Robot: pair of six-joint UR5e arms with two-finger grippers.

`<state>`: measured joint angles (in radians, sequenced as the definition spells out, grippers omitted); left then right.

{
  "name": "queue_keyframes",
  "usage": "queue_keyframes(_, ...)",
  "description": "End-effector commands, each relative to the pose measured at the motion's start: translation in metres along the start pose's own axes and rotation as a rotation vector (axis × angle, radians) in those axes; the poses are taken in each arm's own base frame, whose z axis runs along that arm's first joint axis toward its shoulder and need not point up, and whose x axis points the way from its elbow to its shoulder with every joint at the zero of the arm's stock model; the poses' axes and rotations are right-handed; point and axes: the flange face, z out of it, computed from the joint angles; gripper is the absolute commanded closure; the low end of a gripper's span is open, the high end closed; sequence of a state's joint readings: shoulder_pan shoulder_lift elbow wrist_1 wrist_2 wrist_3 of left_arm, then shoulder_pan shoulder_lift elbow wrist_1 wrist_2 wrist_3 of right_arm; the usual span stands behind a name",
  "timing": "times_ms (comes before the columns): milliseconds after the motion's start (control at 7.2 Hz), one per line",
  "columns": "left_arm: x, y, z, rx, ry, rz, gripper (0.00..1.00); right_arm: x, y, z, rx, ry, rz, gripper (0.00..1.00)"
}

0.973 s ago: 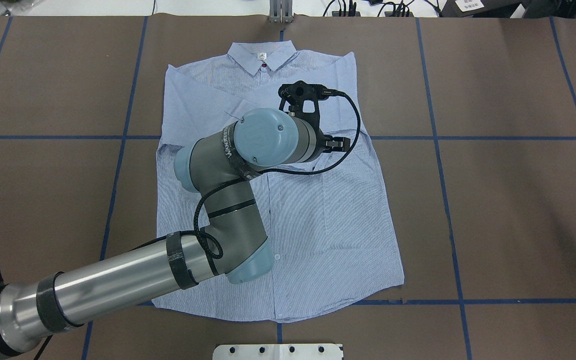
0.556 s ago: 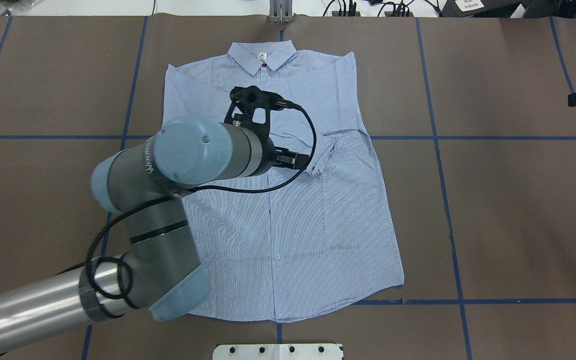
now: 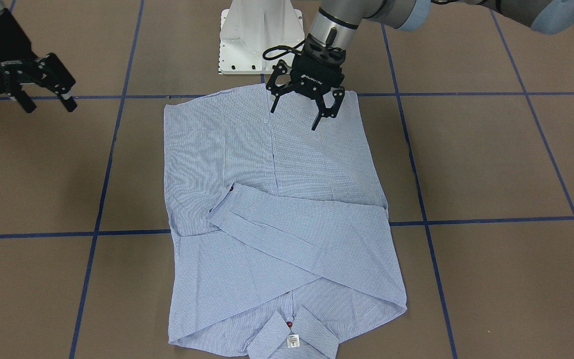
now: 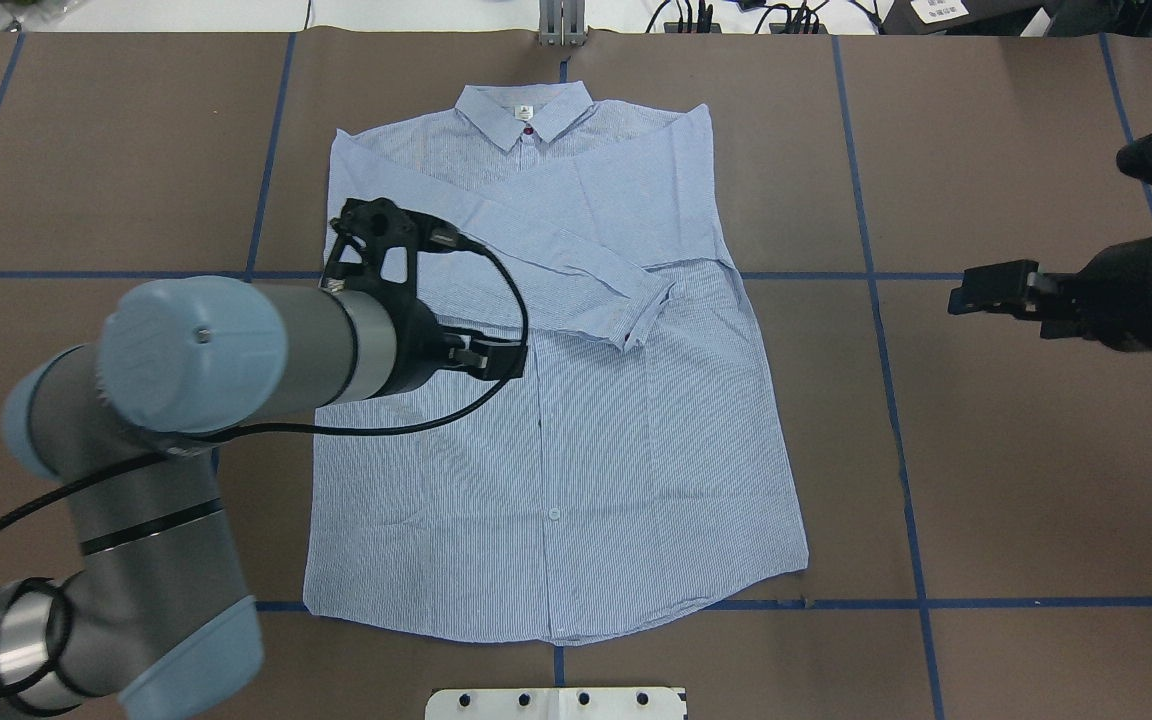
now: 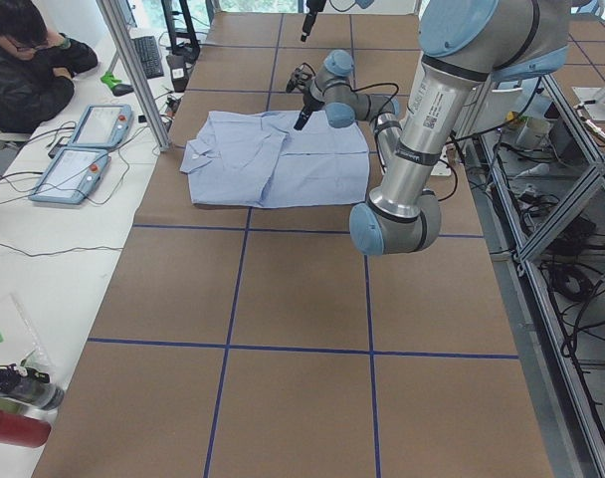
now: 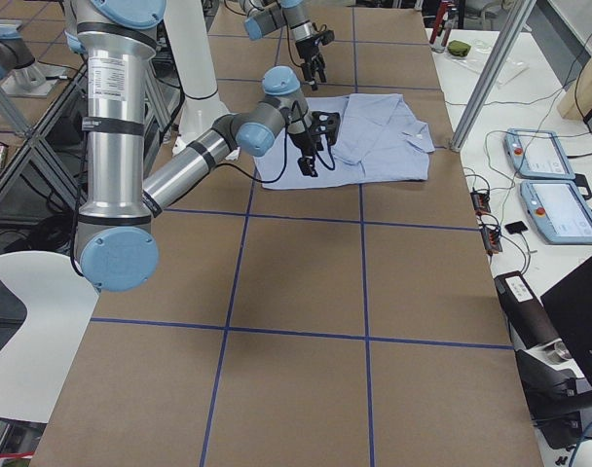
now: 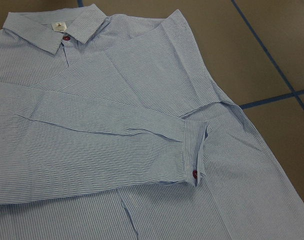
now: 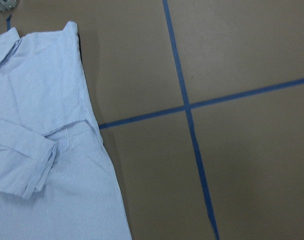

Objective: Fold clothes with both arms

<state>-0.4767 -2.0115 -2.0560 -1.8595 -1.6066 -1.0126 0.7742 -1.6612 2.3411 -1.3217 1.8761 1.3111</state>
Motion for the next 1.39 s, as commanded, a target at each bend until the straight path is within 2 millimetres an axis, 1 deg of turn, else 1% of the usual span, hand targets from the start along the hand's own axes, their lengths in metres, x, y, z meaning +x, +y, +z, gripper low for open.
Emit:
queue_keyframes(0, -0.072, 0.044, -0.04, -0.039, -0.079, -0.028, 0.0, 0.003, 0.083, -0.008, 0.0, 0.056, 0.027, 0.0)
queue_keyframes(139, -0.093, 0.063, -0.037, -0.064, -0.122, -0.107, 0.0, -0.008, 0.113, 0.01, 0.057, 0.066, 0.06, 0.0)
queue_keyframes(278, -0.1, 0.104, -0.024, -0.13, -0.162, -0.185, 0.0, -0.014, 0.131, 0.017, 0.081, 0.059, 0.063, 0.0)
queue_keyframes(417, -0.089, 0.138, -0.013, -0.136, -0.188, -0.25, 0.0, -0.015, 0.132, 0.017, 0.082, 0.056, 0.063, 0.0)
queue_keyframes(556, -0.08, 0.17, -0.007, -0.164, -0.202, -0.292, 0.0, -0.015, 0.132, 0.018, 0.088, 0.055, 0.063, 0.0)
queue_keyframes(695, -0.082, 0.193, 0.006, -0.199, -0.229, -0.285, 0.01, -0.016, 0.131, 0.017, 0.094, 0.052, 0.063, 0.0)
queue_keyframes(834, -0.076, 0.216, 0.014, -0.229, -0.245, -0.351, 0.19, -0.016, 0.131, 0.017, 0.094, 0.052, 0.061, 0.0)
queue_keyframes(973, -0.071, 0.228, 0.017, -0.243, -0.253, -0.414, 0.4, -0.017, 0.131, 0.017, 0.093, 0.051, 0.062, 0.0)
queue_keyframes(1112, -0.065, 0.236, 0.017, -0.249, -0.256, -0.479, 0.5, -0.016, 0.131, 0.018, 0.095, 0.052, 0.061, 0.0)
queue_keyframes(1251, -0.067, 0.242, 0.019, -0.259, -0.265, -0.475, 0.5, -0.016, 0.131, 0.018, 0.098, 0.052, 0.061, 0.0)
